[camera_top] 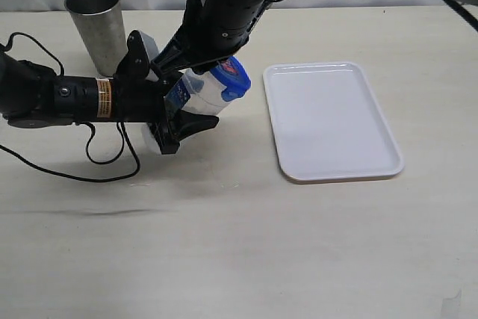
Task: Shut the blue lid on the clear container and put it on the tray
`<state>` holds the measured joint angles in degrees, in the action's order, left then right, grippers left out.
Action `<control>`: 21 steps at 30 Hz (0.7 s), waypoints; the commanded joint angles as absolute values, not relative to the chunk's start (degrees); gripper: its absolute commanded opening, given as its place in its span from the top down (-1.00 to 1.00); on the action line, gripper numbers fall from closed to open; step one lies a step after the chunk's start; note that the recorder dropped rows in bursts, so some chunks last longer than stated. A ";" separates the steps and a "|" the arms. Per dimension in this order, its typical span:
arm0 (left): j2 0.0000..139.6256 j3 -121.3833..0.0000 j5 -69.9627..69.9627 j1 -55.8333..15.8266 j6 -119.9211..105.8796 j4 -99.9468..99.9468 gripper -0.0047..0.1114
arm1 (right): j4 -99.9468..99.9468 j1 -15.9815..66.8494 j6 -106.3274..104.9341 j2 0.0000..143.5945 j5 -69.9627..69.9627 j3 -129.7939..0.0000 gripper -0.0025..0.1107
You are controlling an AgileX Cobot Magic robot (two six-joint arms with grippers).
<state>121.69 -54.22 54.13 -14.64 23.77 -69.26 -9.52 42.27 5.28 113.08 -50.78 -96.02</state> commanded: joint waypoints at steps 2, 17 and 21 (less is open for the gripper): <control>120.67 -54.14 59.44 -14.73 22.36 -68.32 0.92 | -6.69 42.79 -0.69 110.84 -50.37 -94.60 0.38; 120.67 -54.14 59.44 -14.73 21.18 -68.19 0.92 | -6.86 42.79 -2.63 99.26 -47.08 -92.84 0.66; 120.67 -54.14 59.44 -14.73 21.18 -68.19 0.92 | -6.86 42.79 -2.74 94.53 -37.19 -86.31 0.87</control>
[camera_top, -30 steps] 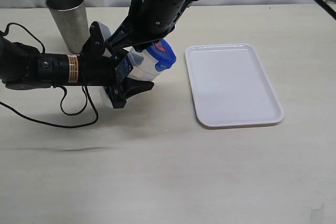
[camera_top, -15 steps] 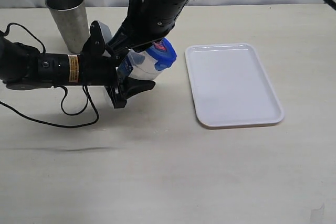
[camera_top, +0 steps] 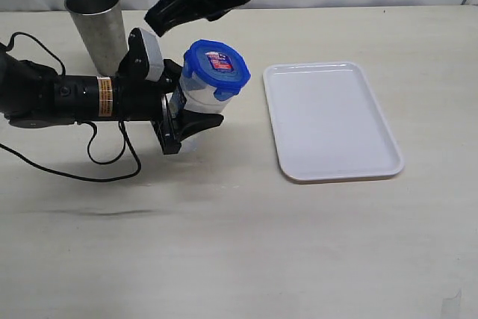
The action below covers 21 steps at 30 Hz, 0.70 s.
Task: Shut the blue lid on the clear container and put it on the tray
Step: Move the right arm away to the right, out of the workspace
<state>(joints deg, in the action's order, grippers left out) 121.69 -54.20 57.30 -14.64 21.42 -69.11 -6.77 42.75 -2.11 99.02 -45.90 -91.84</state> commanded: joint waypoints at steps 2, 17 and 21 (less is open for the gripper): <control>120.67 -54.14 59.44 -14.73 21.19 -68.05 0.92 | -6.86 42.79 -2.74 89.27 -27.73 -79.41 0.87; 120.67 -54.14 59.44 -14.73 21.19 -67.93 0.92 | -8.36 42.67 -2.74 46.98 3.19 -38.07 0.87; 120.67 -54.14 59.44 -14.73 21.19 -67.93 0.92 | -7.96 42.67 -2.49 36.24 2.28 -29.75 0.87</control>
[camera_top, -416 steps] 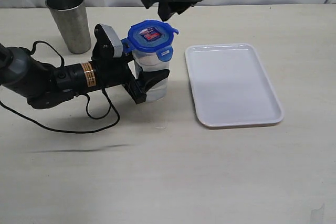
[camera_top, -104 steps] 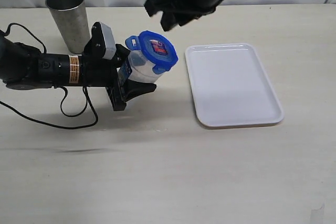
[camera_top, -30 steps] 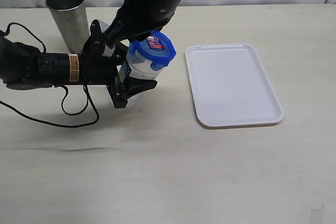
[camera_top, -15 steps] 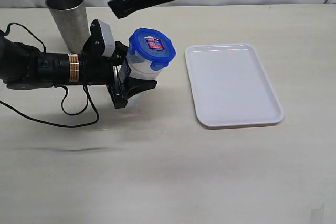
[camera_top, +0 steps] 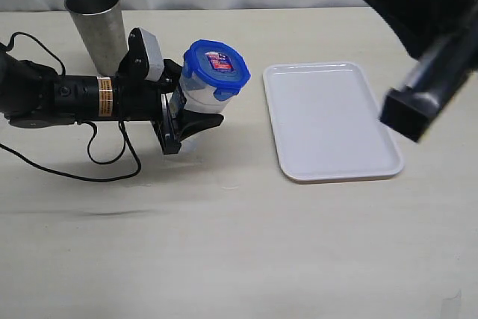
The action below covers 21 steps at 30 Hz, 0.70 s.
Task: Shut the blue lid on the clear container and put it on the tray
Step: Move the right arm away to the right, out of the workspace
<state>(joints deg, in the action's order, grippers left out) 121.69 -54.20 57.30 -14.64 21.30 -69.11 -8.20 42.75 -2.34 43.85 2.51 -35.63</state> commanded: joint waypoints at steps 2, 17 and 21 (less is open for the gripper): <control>120.67 -54.14 59.44 -14.73 21.19 -67.93 0.92 | -7.96 42.67 -2.41 32.14 -0.44 -27.43 0.87; 120.67 -54.14 59.44 -14.73 21.19 -68.19 0.92 | -7.96 42.67 -2.35 21.80 -3.05 -24.29 0.88; 120.67 -54.14 59.08 -14.73 21.19 -68.32 0.92 | -7.96 42.67 -2.35 21.80 -3.05 -24.29 0.88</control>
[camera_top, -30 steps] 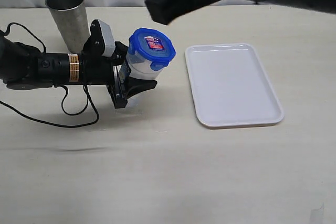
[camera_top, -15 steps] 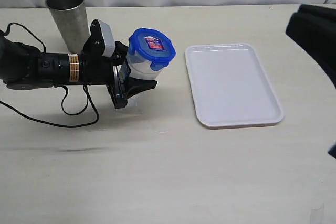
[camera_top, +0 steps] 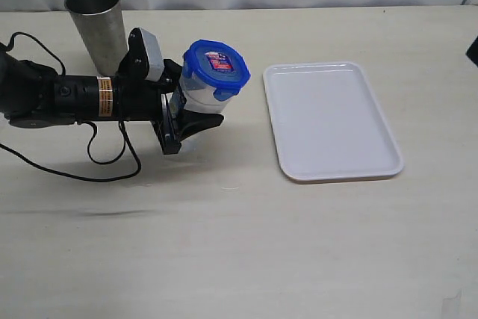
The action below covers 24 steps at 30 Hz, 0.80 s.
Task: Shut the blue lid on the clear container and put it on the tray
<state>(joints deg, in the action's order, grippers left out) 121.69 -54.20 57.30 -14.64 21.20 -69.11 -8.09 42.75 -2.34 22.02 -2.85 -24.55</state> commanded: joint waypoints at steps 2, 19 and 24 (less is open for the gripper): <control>120.67 -54.14 59.08 -14.73 21.19 -68.32 0.92 | -7.96 42.67 -2.35 21.80 -3.05 -24.29 0.88; 120.67 -54.14 59.08 -14.73 21.19 -68.46 0.92 | -7.96 42.67 -2.35 21.82 -2.93 -23.92 0.88; 120.67 -54.14 59.08 -14.73 21.19 -68.46 0.92 | -7.96 40.84 -2.35 21.68 0.00 -18.88 0.88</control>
<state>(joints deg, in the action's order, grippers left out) 121.69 -54.20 57.30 -14.64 21.20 -69.11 -8.09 42.38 -2.34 21.95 -1.31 -21.61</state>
